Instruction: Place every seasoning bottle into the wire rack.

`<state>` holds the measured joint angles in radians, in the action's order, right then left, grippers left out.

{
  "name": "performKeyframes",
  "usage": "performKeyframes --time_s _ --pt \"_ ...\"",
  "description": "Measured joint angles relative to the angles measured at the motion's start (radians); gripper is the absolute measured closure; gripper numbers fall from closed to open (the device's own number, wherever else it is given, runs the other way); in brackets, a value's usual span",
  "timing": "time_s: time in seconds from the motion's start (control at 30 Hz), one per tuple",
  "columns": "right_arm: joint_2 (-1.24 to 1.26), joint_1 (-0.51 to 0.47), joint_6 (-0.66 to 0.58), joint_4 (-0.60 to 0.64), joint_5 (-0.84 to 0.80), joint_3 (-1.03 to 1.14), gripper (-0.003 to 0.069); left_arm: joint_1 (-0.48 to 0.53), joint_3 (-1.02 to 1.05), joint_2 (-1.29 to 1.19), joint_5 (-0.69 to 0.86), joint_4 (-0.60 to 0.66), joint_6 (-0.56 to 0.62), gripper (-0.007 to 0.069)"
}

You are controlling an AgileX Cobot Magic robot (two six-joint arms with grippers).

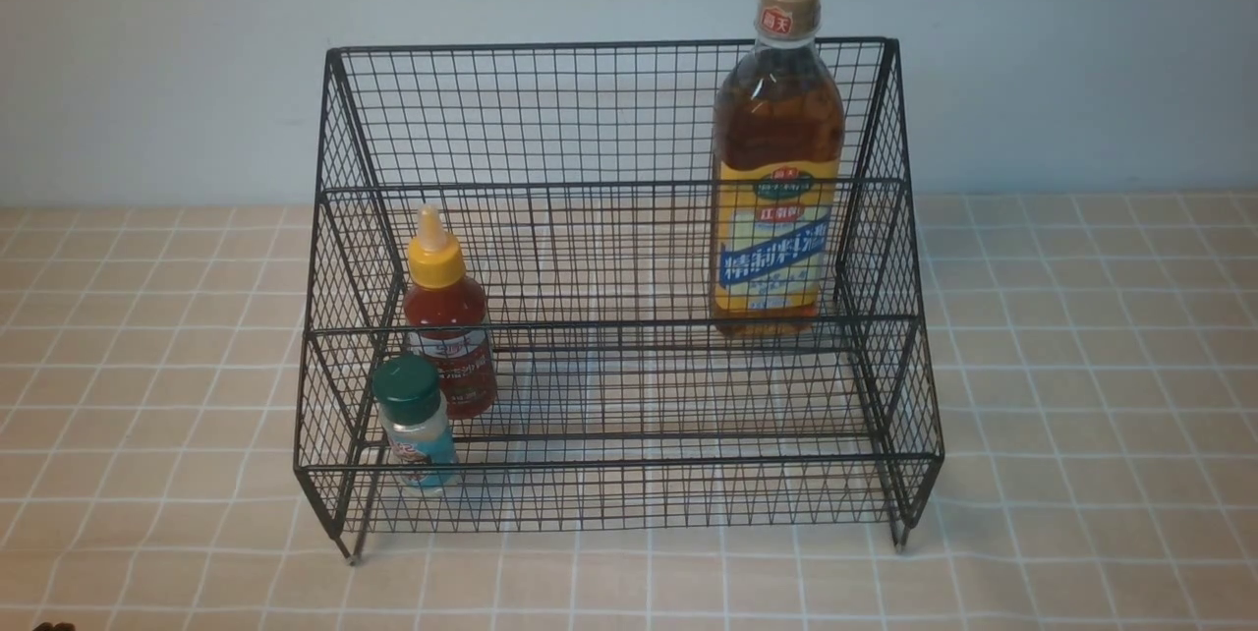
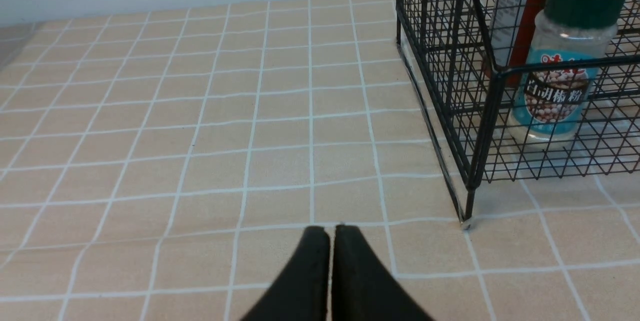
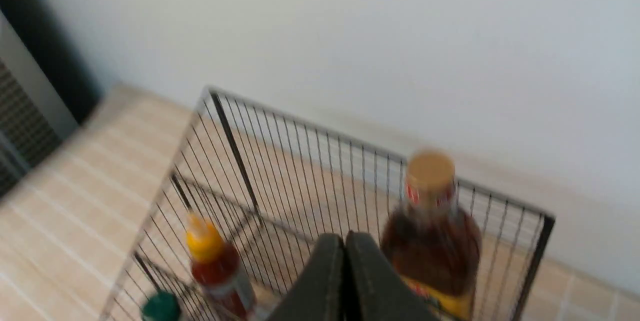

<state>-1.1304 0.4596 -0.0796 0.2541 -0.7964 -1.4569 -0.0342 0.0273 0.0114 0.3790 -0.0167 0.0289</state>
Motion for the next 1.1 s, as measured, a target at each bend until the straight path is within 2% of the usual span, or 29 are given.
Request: performKeyframes --time_s 0.2,0.23,0.3,0.4,0.53,0.67,0.97,1.1 --pt "0.197 0.0 -0.004 0.037 0.268 0.225 0.0672 0.0 0.0 0.0 0.0 0.0 0.0 0.0631" --pt "0.258 0.0 -0.004 0.04 0.375 0.317 0.0672 0.0 0.0 0.0 0.0 0.0 0.0 0.0631" --pt "0.316 0.0 -0.004 0.041 0.483 0.405 0.0672 0.0 0.0 0.0 0.0 0.0 0.0 0.0631" --pt "0.414 0.0 -0.006 0.045 0.593 0.538 0.0672 0.0 0.0 0.0 0.0 0.0 0.0 0.0631" --pt "0.516 0.0 -0.018 0.04 0.622 0.653 0.0672 0.0 0.0 0.0 0.0 0.0 0.0 0.0631" --pt "0.566 0.0 -0.1 -0.045 0.623 0.722 0.0673 0.0 0.0 0.0 0.0 0.0 0.0 0.0631" --pt "0.579 0.0 -0.139 -0.107 0.591 0.755 0.0673 0.0 0.0 0.0 0.0 0.0 0.0 0.0631" --pt "0.627 -0.055 -0.145 -0.155 0.556 0.799 0.0673 0.0 0.0 0.0 0.0 0.0 0.0 0.0631"
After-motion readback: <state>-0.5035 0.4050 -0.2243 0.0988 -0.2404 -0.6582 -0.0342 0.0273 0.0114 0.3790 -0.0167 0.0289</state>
